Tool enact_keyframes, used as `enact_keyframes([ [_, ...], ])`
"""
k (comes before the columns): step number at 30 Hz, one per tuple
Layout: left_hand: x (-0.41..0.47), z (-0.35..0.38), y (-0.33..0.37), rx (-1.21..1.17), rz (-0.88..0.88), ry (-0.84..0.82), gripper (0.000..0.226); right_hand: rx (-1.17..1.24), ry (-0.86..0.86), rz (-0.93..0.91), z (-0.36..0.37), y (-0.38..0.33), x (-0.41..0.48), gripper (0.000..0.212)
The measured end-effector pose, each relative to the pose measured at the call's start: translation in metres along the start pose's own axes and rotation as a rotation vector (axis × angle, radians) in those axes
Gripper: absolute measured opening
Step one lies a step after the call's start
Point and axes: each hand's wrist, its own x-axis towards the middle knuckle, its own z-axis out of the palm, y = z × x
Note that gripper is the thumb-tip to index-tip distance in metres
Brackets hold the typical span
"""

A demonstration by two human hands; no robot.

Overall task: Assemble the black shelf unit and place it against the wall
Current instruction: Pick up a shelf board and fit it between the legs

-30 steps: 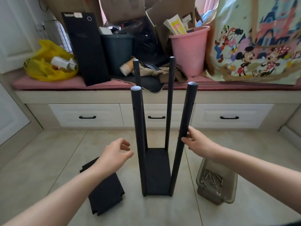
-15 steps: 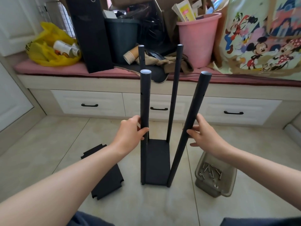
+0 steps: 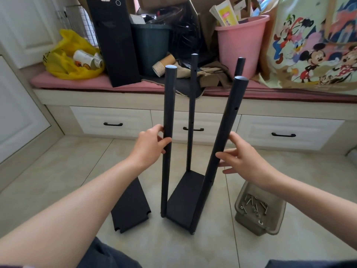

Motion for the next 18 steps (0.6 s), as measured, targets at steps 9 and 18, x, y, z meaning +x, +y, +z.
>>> enact_keyframes([
  [9,0.006,-0.005,-0.012,-0.137,-0.059,0.017,0.018,-0.025,-0.12,-0.141,0.029,-0.018,-0.009,0.061],
  [18,0.016,-0.01,-0.019,-0.193,-0.18,-0.055,0.046,-0.049,-0.151,-0.132,0.059,-0.024,0.012,0.043],
])
